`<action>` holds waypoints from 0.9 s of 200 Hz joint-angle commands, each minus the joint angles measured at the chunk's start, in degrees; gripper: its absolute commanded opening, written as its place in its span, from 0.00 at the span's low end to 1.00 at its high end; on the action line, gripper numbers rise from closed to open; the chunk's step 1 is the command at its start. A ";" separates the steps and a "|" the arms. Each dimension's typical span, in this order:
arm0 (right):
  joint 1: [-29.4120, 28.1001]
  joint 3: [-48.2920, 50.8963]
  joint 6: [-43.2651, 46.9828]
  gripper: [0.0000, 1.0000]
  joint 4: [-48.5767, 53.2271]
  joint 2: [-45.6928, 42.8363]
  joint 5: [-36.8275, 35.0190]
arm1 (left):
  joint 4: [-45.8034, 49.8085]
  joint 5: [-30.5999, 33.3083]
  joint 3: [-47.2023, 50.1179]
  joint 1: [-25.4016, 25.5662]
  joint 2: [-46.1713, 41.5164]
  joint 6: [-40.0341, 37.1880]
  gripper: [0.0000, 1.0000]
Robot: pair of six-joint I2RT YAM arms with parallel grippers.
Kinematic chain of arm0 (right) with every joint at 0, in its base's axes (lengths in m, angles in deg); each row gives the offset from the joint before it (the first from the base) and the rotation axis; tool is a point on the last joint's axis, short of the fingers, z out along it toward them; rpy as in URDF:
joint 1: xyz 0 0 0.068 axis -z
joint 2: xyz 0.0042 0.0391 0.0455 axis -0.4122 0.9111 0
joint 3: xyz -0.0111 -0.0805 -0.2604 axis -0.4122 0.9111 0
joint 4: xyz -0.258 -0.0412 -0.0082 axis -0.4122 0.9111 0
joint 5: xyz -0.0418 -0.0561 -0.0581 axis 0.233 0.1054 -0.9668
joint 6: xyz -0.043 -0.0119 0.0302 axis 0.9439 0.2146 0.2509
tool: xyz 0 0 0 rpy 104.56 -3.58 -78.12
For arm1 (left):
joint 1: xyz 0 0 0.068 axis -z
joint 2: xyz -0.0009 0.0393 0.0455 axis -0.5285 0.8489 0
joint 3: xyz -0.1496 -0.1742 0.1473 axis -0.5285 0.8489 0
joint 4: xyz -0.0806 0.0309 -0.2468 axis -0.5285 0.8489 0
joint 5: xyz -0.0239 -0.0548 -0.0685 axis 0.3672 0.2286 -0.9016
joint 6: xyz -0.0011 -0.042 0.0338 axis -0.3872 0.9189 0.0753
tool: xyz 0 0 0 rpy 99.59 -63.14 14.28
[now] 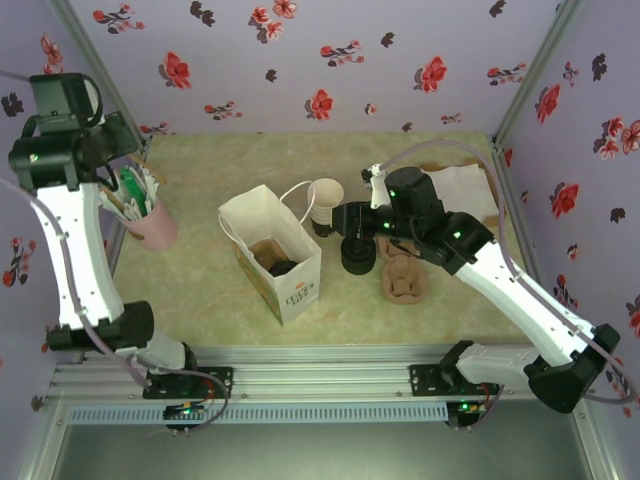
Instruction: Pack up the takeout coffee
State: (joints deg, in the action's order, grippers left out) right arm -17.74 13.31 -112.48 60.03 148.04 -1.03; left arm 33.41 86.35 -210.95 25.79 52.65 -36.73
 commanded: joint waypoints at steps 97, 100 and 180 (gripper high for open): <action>0.34 0.96 -2.53 0.63 9.90 -10.21 -12.40 | -5.81 -38.55 -0.51 2.11 -10.51 11.68 0.00; 0.34 1.16 -2.56 0.63 10.05 -10.41 -12.61 | -6.35 -39.68 -0.27 2.27 -10.60 12.14 0.00; 0.34 5.43 -3.99 0.64 11.04 -13.25 -15.57 | -10.16 -46.67 6.21 13.52 -9.33 13.55 0.00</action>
State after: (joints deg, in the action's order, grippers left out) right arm -17.74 17.48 -115.19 70.28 135.63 -14.23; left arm 24.23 41.89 -206.55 36.66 42.39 -22.94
